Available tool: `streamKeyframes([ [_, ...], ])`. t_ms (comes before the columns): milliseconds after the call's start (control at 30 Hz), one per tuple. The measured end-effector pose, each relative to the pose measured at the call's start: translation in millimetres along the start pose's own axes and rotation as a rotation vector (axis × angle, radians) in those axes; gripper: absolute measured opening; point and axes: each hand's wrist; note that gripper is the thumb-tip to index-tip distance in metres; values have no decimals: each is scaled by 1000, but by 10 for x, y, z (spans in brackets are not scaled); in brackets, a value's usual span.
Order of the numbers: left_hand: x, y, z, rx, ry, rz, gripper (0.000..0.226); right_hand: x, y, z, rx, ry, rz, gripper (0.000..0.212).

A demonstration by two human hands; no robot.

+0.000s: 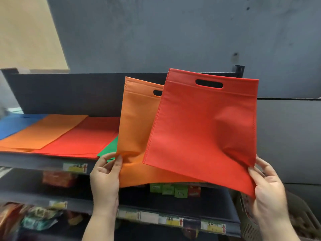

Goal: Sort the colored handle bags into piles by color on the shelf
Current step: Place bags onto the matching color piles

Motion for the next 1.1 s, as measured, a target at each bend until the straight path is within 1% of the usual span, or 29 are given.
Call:
streamKeyframes([
  [200, -160, -474, 716, -101, -47, -74, 14, -336, 175, -811, 123, -8, -32, 29],
  [400, -324, -891, 1427, -189, -71, -94, 2, -671, 394, -1592, 184, -23, -82, 29],
  [533, -451, -1071, 1911, -225, -74, -101, 5, -901, 561, -2135, 264, -69, -105, 29],
  [700, -559, -1196, 2489, -296, -69, -145, 6, -1168, 748, -2719, 376, -75, -185, 29],
  [733, -575, -1228, 2571, -312, -62, -153, 3, -1209, 770, -2819, 394, -77, -199, 28],
  [833, -567, -1353, 2737, -362, -55, -184, 12, -1320, 788, -3076, 443, -73, -208, 28],
  [900, -540, -1462, 2789, -380, -52, -192, 13, -1376, 757, -3229, 465, -69, -192, 29],
  [1100, -549, -1943, 2836, -362, -83, -181, 18, -1448, 519, -3639, 455, -80, -133, 26],
])
Point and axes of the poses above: each hand's wrist, its own y-axis away from the middle knuckle, its own z-axis out of the back of the hand, x = y × z, and after that the axes turned 4 degrees about y, right-handed
